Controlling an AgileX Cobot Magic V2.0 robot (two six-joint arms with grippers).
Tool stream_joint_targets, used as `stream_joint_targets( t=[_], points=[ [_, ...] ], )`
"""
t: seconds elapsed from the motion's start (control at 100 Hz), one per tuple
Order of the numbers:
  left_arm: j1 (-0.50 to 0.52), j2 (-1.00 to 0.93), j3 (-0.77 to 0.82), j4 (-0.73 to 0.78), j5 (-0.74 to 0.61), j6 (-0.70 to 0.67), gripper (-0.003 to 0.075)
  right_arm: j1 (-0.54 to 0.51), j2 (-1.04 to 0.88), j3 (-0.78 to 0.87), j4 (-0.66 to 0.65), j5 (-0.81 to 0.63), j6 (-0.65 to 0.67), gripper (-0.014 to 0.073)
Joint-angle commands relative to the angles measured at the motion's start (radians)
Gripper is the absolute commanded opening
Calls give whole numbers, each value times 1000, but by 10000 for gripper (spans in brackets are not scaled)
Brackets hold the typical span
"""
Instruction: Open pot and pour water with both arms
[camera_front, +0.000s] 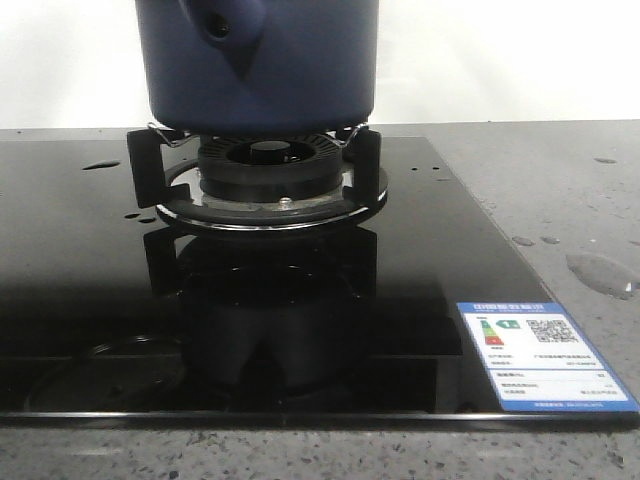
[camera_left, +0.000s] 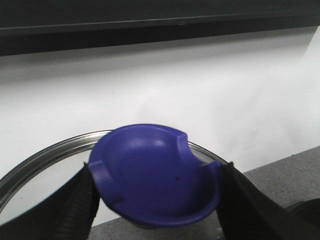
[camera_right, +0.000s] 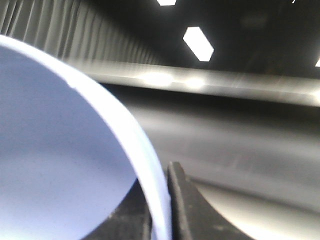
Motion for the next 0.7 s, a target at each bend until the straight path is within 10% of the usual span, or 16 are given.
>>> stream_joint_targets(
  t=[0.0,0.34,0.69],
  points=[
    [1,-37,-39,-76,35,0,375,2,-77,-47,73,95,-3,-55],
    [-15,-37,-39,-180,205,0,375,-190,-226,-325,254,1084,4,-45],
    [-158,-37,-39,-180,211,6,375,-557,-209,-390,81,1943,312,-45]
  ],
)
